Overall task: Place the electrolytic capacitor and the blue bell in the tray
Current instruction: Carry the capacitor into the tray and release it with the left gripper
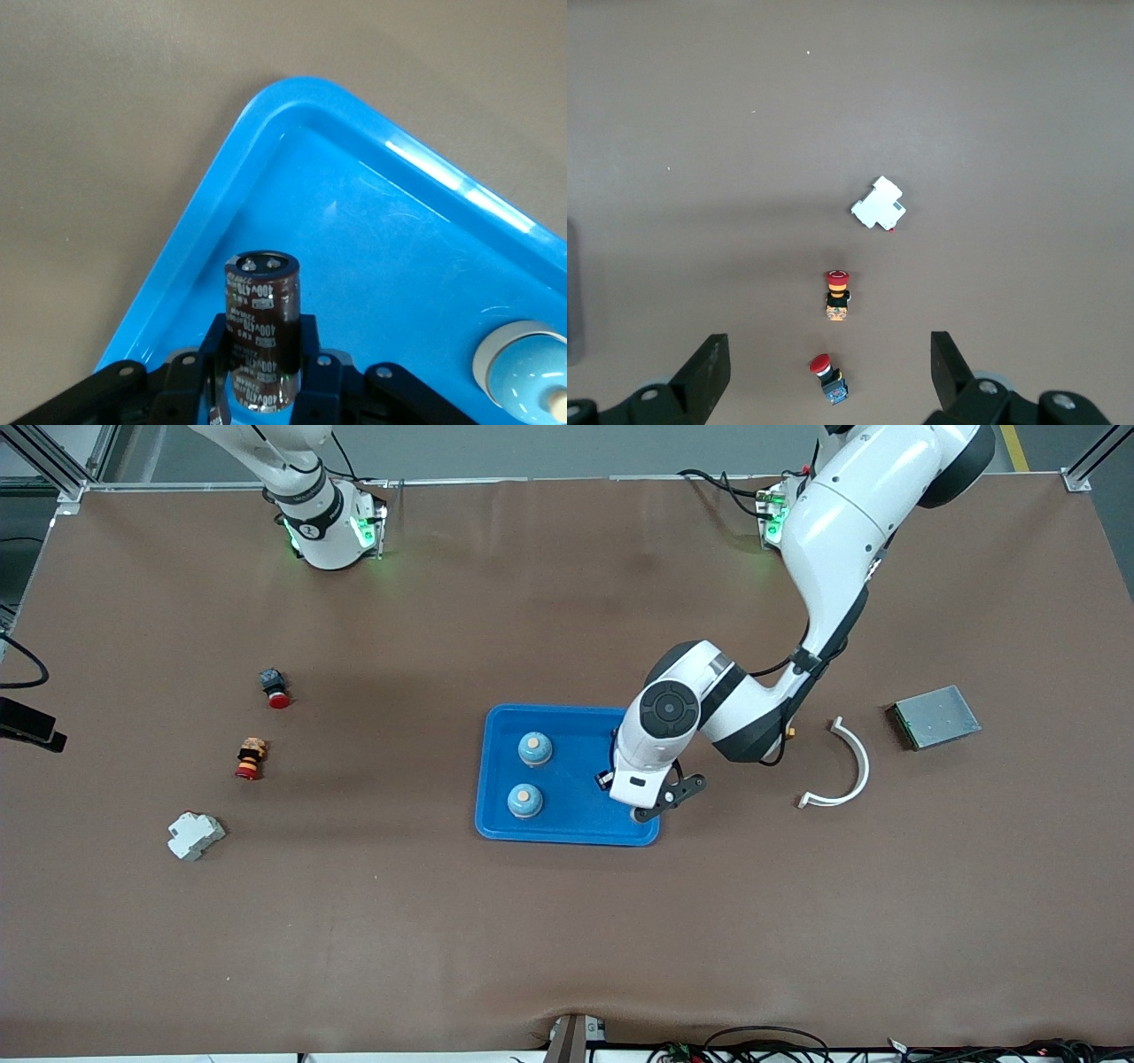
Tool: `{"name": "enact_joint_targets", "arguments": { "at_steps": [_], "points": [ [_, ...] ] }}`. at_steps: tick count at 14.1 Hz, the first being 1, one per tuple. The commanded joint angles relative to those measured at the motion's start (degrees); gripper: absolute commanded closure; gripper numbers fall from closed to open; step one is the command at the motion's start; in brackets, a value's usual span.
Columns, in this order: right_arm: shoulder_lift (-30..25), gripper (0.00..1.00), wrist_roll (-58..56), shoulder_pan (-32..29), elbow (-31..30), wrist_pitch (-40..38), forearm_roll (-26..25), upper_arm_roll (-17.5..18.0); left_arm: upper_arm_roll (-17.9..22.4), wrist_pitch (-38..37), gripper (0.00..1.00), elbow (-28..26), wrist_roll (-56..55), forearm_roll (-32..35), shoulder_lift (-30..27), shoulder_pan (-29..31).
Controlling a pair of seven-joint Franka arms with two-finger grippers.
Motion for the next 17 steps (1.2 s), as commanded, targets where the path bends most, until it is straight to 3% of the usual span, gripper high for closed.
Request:
{"name": "enact_joint_targets", "arguments": {
  "at_steps": [1,6,8,13,15,17],
  "points": [
    [-0.6,0.0,-0.63,-0.55,0.06,-0.4,0.06,0.72,1.56,0.24,0.97,1.67,-1.33,1.63,1.37,-1.95],
    [-0.95,0.0,0.07,0.94,0.06,-1.1,0.33,1.33,5.34,1.73,0.97,1.5,-2.12,1.63,2.25,-5.9],
    [-1.13,0.0,2.43,2.26,0.06,-1.19,3.39,1.24,5.43,3.39,0.97,1.5,-2.3,1.72,3.13,-5.91],
    [-1.22,0.0,2.71,2.53,-0.03,-1.37,3.58,1.24,5.52,4.72,0.96,1.5,-2.74,1.81,3.66,-6.17],
    [-1.48,0.0,2.63,2.44,-0.12,-2.24,3.49,1.16,5.52,4.9,0.91,1.5,-2.74,1.81,3.66,-6.26],
    [-1.48,0.0,2.54,2.35,-0.29,-2.51,2.88,0.98,6.04,4.9,0.7,1.5,-2.74,1.81,3.58,-6.35]
  ]
}}
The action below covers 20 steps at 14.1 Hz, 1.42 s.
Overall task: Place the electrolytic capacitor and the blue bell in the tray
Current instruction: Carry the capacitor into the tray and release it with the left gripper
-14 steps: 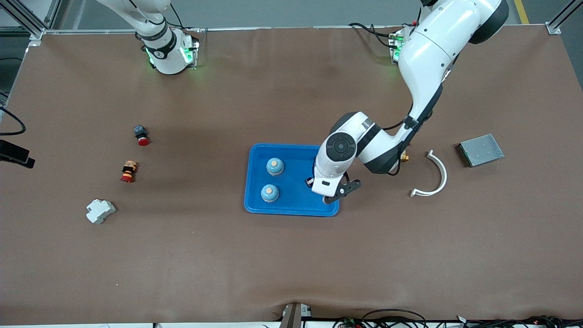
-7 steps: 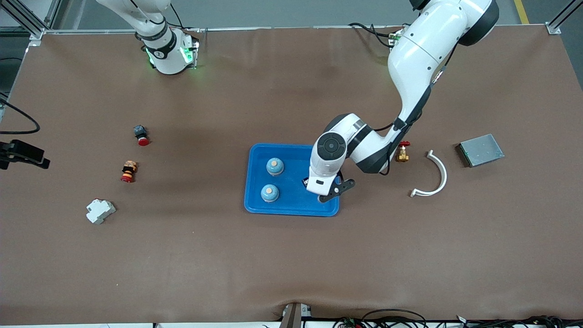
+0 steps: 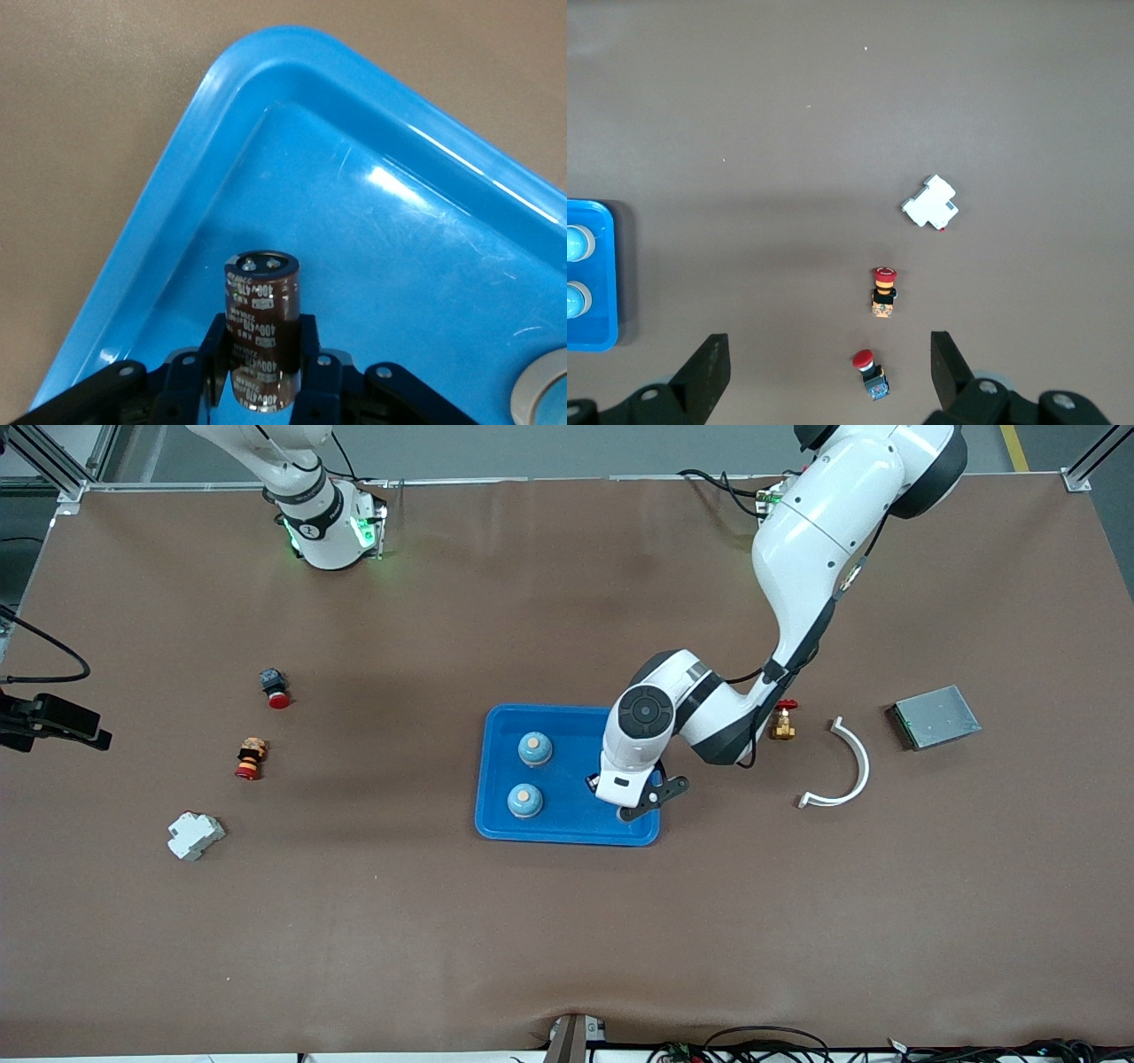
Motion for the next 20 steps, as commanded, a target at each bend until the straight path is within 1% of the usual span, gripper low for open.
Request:
{"name": "enact_joint_targets", "arguments": {
  "at_steps": [1,2,3,4,5,6,7,10,12,14,16,18,20],
  "points": [
    [-1.36,0.0,0.63,-0.28,-0.59,-1.3,-0.24,-0.3,0.91,0.21,0.61,1.39,-1.64,1.77,0.58,-1.02],
    [-1.36,0.0,0.71,-0.37,-0.68,-1.57,-0.24,-0.3,1.0,0.3,0.5,1.39,-1.56,2.03,0.58,-1.02],
    [-1.36,0.0,0.71,-0.37,-0.68,-1.66,-0.24,-0.3,1.0,0.65,0.48,1.39,-1.64,2.99,0.58,-1.02],
    [-1.44,0.0,0.71,-0.37,-0.6,-1.74,-0.24,-0.3,1.0,1.09,0.31,1.39,-1.64,3.52,0.58,-0.93],
    [-1.53,0.0,0.8,-0.37,-0.68,-1.83,-0.24,-0.3,1.0,1.09,0.25,1.39,-1.73,3.61,0.58,-1.02],
    [-1.62,0.0,1.06,-0.37,-0.68,-2.09,-0.24,-0.3,1.0,1.09,0.09,1.39,-1.73,3.53,0.5,-1.02],
    [-1.62,0.0,1.85,-0.37,-0.68,-2.36,-0.24,-0.3,1.0,1.09,0.0,1.39,-1.82,3.53,0.15,-0.93],
    [-1.62,0.0,2.03,-0.37,-0.68,-2.36,-0.24,-0.3,1.09,0.39,0.0,1.48,-2.7,3.88,-2.22,-0.58],
    [-1.62,0.0,1.77,-0.37,-0.68,-2.45,-0.15,-0.21,1.17,-0.13,0.0,1.48,-2.44,3.96,-4.77,0.64],
    [-1.62,0.0,2.12,-0.54,-0.94,-2.89,0.55,-0.21,1.09,-1.54,0.0,1.48,-1.56,4.05,-8.01,3.27],
    [-2.32,0.0,2.21,-0.11,-2.43,-2.8,0.55,-0.12,1.0,-5.39,0.0,1.48,0.45,3.62,-11.26,5.82],
    [-2.41,0.0,5.62,0.85,-3.14,-2.36,0.55,0.05,0.21,-8.12,0.0,1.3,5.18,2.83,-13.55,10.73],
    [-2.41,0.0,8.09,2.52,-3.49,-2.27,0.55,0.05,-0.93,-10.85,0.0,1.3,11.85,0.55,-15.14,14.87]
  ]
}}
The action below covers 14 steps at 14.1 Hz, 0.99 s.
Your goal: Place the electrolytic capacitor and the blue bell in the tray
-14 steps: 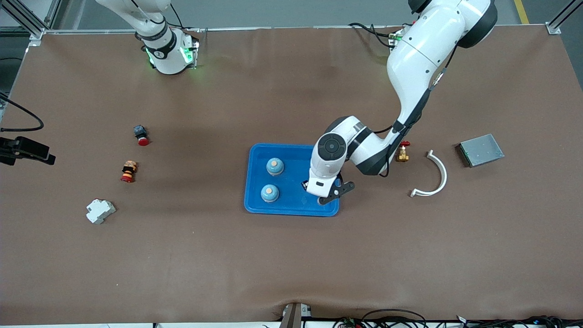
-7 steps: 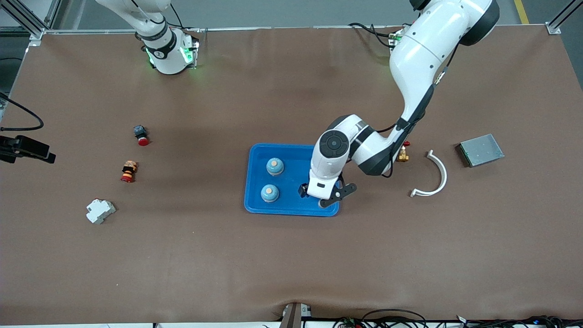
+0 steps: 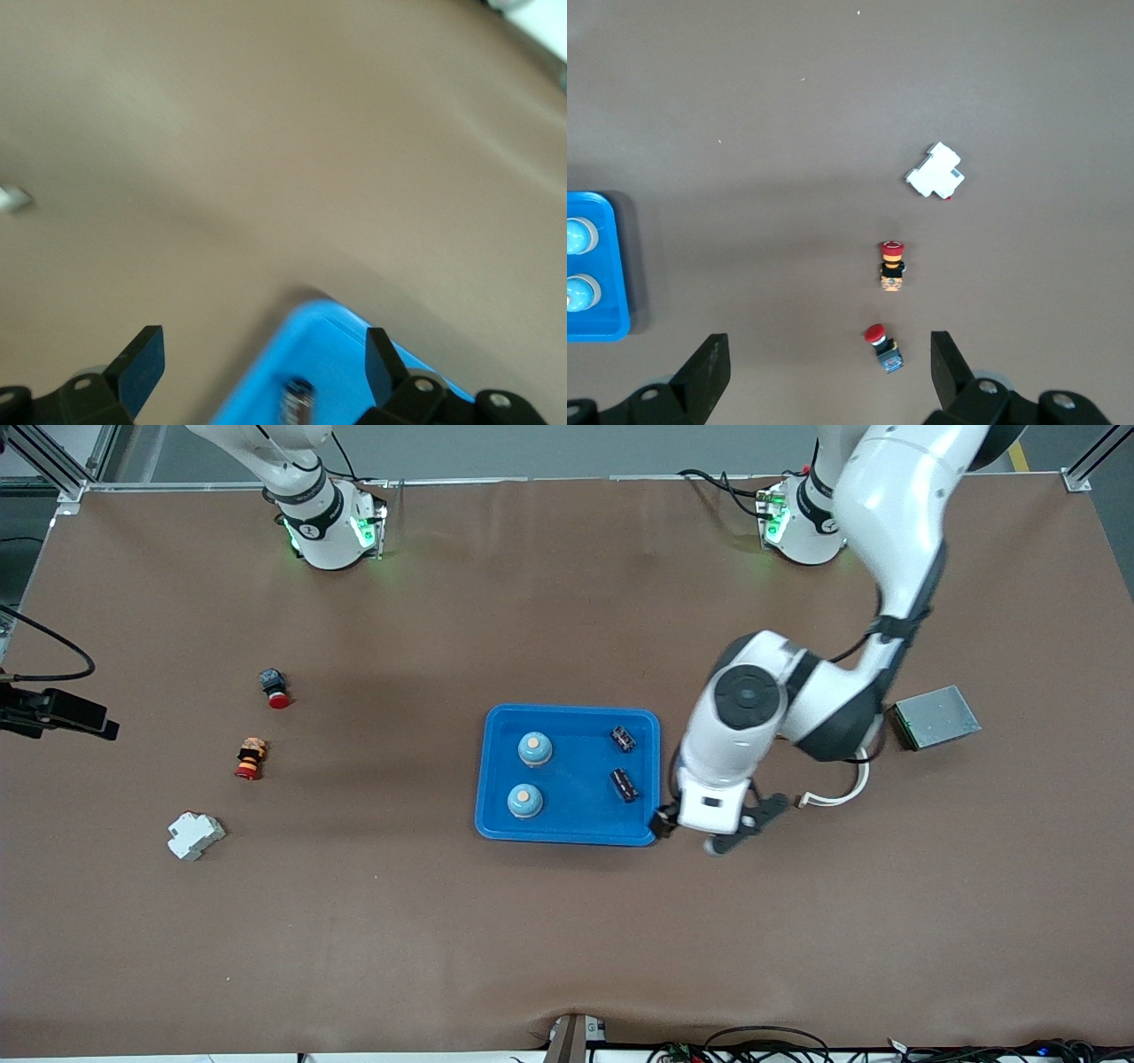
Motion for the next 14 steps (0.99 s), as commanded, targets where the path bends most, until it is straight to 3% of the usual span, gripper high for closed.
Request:
{"name": "enact_joint_targets", "arguments": {
  "at_steps": [1,5,10,14],
  "points": [
    [-2.18,0.0,4.9,2.29,-2.57,0.43,0.4,0.06,-1.62,-3.84,0.0,-1.67,9.33,-1.95,-3.19,5.56],
    [-3.05,0.0,11.58,5.28,-6.51,2.09,3.12,0.06,-1.63,-7.89,0.0,-1.58,25.58,-5.63,-4.52,14.17],
    [-8.15,0.0,23.17,13.09,-18.72,11.74,3.12,0.06,-1.8,-8.52,0.0,-1.23,47.47,-5.91,-4.61,23.49],
    [-7.63,0.0,34.51,19.52,-21.63,15.27,3.12,0.06,-1.71,-10.8,0.0,-1.14,55.33,-5.9,-7.5,25.61]
  ]
}}
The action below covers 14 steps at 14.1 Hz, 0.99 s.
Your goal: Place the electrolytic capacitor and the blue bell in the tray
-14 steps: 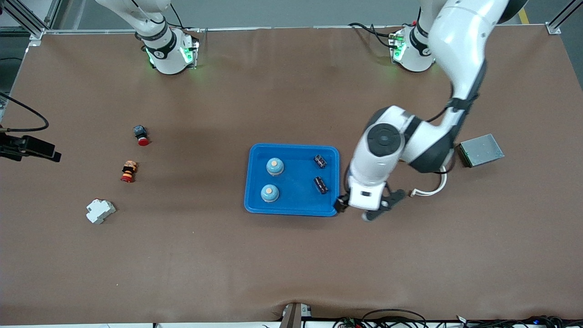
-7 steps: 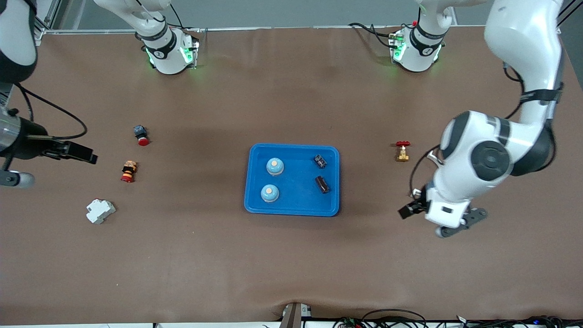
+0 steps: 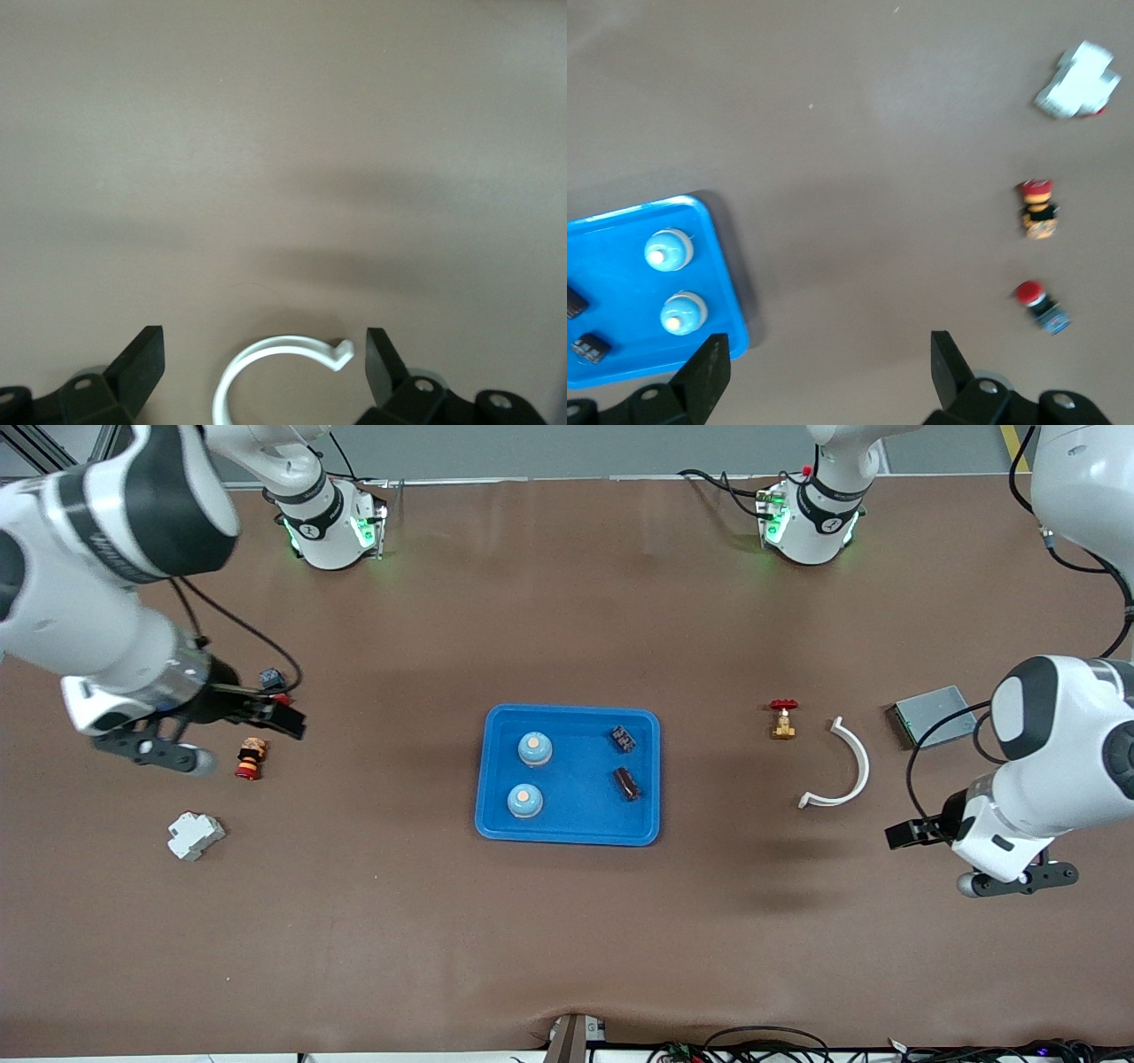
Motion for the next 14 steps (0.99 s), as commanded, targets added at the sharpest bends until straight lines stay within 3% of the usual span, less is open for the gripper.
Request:
{"name": "enact_joint_targets", "arguments": {
  "at_steps": [1,6,9,14],
  "points": [
    [-1.98,0.0,6.59,3.37,-5.15,3.88,0.6,-0.46,-0.78,-2.73,0.0,-0.97,2.83,-0.81,-4.05,0.59],
    [-1.19,0.0,18.11,11.28,-13.68,15.3,0.6,-0.46,-0.43,-5.45,0.0,-0.52,5.73,-3.78,-12.99,0.24],
    [2.67,0.0,24.18,15.33,-14.31,20.32,0.6,-0.46,0.19,-6.86,0.0,0.0,5.39,-10.73,-16.97,0.76],
    [9.34,0.0,29.98,19.9,-14.22,27.78,0.52,-0.55,0.19,-7.83,0.0,1.32,5.82,-10.13,-18.2,2.43]
  ]
}}
